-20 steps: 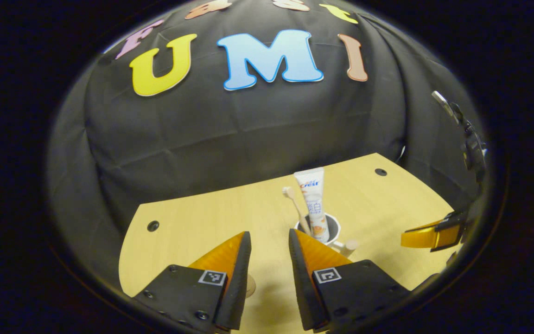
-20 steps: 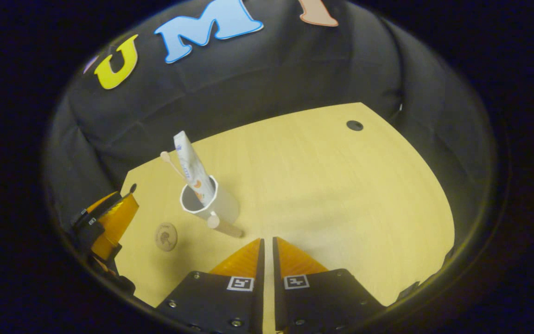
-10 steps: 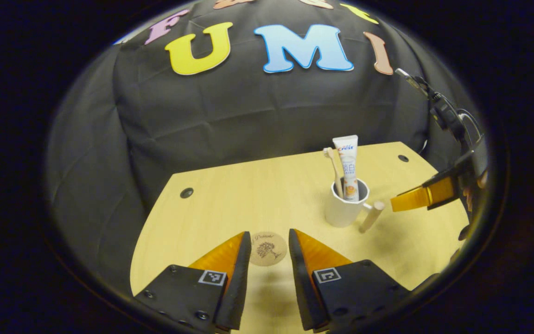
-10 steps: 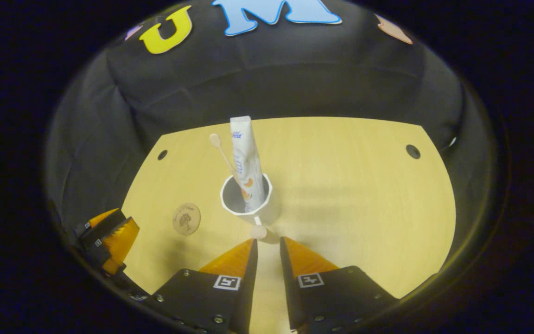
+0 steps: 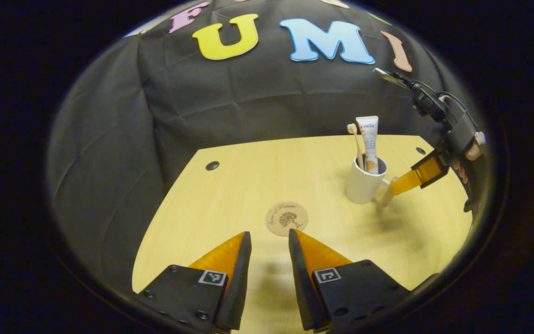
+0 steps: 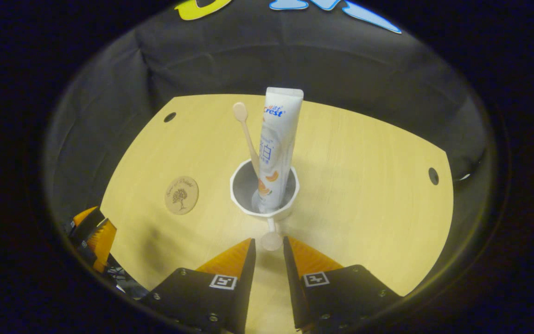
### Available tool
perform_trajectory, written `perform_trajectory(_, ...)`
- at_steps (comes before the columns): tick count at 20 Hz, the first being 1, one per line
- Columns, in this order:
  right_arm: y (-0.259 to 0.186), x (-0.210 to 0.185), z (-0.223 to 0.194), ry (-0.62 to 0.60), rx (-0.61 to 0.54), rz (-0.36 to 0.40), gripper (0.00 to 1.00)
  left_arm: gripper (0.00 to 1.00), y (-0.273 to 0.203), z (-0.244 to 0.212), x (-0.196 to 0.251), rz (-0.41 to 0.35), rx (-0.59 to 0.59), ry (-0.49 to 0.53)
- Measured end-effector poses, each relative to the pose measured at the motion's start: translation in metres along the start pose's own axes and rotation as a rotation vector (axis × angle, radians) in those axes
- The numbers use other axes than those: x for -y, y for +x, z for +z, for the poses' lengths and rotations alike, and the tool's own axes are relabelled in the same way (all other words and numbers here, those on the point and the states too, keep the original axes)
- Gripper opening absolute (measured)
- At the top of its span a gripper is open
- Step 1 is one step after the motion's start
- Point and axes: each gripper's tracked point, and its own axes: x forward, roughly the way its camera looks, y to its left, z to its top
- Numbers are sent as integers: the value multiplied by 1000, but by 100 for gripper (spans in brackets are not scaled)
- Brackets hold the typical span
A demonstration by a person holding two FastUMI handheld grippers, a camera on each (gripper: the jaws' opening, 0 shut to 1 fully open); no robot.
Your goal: Put the toothbrush and toothpaste on the desktop into the cup, then pick up the cup and place it on the coaster on the desktop.
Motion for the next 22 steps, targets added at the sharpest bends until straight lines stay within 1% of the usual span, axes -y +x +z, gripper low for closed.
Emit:
perform_trajectory(2,7,2,1,12,-15,-2,33,54,-1,-10,-11,23,-19,-25)
perform_trajectory(3,12,2,2,13,-24,-3,37,54,-2,-15,-15,36,-28,-36)
perform_trajectory(4,18,3,2,13,-36,-6,37,49,-2,-18,-20,49,-36,-46)
perform_trajectory(5,23,3,2,13,-44,-8,37,54,-3,-21,-24,59,-43,-55)
perform_trajectory(6,28,2,3,14,-55,-5,37,49,-3,-25,-29,69,-49,-63)
perform_trajectory(7,32,2,3,11,-67,-10,38,54,-3,-27,-34,80,-54,-68)
perform_trajectory(8,37,2,3,7,-78,-13,39,54,-4,-30,-38,89,-60,-73)
perform_trajectory(9,41,2,4,4,-82,-15,39,49,-7,-32,-41,97,-65,-76)
perform_trajectory(10,45,1,3,6,-87,-18,39,49,-7,-35,-45,104,-70,-79)
perform_trajectory(11,47,1,3,9,-92,-19,39,54,-9,-38,-47,110,-76,-83)
perform_trajectory(12,48,1,3,9,-98,-20,33,54,-11,-41,-49,114,-82,-87)
perform_trajectory(13,48,3,1,7,-98,-32,39,54,-13,-43,-51,118,-87,-91)
perform_trajectory(15,46,2,4,7,-95,-41,28,54,-11,-47,-51,120,-97,-100)
perform_trajectory(16,49,3,4,0,-88,-51,28,54,-11,-50,-52,119,-101,-104)
perform_trajectory(18,50,3,3,-21,-71,-73,17,54,-11,-52,-52,117,-105,-104)
perform_trajectory(19,49,1,5,-34,-56,-76,22,54,-10,-51,-52,117,-104,-102)
perform_trajectory(20,56,2,6,-40,-41,-89,22,54,-9,-52,-51,116,-104,-101)
perform_trajectory(21,51,3,7,-54,-33,-99,16,54,-9,-52,-51,116,-104,-99)
perform_trajectory(22,48,1,10,-67,-19,-103,16,54,-12,-52,-51,119,-104,-99)
